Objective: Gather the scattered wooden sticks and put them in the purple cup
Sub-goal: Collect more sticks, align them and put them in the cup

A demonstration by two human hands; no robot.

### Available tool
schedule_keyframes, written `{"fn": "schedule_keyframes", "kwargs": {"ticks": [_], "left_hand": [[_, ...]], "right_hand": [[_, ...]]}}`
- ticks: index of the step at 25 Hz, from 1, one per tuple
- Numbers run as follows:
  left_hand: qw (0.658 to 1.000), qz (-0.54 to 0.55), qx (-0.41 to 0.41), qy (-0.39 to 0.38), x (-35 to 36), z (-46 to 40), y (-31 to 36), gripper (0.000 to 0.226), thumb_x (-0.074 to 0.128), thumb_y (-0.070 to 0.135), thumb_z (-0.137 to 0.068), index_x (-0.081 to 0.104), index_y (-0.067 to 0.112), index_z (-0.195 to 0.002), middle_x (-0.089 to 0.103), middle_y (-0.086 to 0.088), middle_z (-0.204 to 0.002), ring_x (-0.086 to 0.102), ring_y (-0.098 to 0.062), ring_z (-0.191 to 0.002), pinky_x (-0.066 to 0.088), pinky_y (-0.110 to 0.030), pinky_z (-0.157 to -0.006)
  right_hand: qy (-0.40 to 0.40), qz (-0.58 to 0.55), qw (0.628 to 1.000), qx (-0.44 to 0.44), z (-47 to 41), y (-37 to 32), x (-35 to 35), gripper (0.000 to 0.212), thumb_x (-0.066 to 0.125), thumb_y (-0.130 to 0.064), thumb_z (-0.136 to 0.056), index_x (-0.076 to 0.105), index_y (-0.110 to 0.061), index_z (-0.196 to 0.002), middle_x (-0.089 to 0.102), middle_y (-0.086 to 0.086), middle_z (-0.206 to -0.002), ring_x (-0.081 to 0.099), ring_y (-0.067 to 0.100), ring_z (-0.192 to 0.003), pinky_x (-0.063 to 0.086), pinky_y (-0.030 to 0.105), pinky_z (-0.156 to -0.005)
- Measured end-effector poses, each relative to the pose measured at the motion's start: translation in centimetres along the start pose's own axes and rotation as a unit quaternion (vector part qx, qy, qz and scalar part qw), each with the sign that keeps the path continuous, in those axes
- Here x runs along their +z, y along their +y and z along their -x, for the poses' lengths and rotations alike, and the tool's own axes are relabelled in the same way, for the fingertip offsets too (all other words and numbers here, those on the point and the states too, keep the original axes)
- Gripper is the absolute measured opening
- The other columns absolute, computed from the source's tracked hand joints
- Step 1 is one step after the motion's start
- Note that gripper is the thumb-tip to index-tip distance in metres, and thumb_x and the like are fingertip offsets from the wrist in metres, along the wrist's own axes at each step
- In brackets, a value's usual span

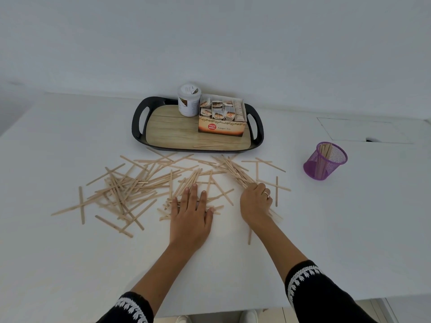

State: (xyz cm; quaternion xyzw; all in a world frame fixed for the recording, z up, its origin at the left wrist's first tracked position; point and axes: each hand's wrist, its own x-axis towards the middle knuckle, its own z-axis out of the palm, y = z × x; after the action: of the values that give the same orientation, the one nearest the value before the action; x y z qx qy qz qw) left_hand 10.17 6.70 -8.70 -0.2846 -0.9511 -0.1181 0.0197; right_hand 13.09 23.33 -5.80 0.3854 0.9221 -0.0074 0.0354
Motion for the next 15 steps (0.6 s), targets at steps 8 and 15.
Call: {"fn": "schedule_keyframes", "kwargs": {"ticks": [8, 15], "left_hand": [[1.0, 0.008, 0.002, -0.007, 0.0, 0.1, -0.1, 0.063, 0.011, 0.048, -0.095, 0.029, 0.019, -0.149, 0.021, -0.009, -0.158, 0.016, -0.028, -0.146, 0.01, -0.051, -0.117], [1.0, 0.015, 0.007, -0.007, 0.0, 0.1, -0.1, 0.062, 0.013, 0.047, -0.095, 0.032, 0.019, -0.148, 0.024, -0.009, -0.157, 0.019, -0.029, -0.145, 0.011, -0.052, -0.116]], "right_hand": [[-0.076, -0.102, 0.991, -0.043, -2.1, 0.9, -1.6, 0.031, 0.038, 0.003, -0.091, 0.038, 0.003, -0.122, 0.047, 0.019, -0.122, 0.05, 0.033, -0.111, 0.043, 0.039, -0.092], [-0.23, -0.354, 0.899, -0.115, -4.0, 3.1, -4.6, 0.008, 0.03, -0.01, -0.097, 0.038, -0.012, -0.096, 0.051, 0.003, -0.089, 0.046, 0.017, -0.077, 0.042, 0.031, -0.072]]}}
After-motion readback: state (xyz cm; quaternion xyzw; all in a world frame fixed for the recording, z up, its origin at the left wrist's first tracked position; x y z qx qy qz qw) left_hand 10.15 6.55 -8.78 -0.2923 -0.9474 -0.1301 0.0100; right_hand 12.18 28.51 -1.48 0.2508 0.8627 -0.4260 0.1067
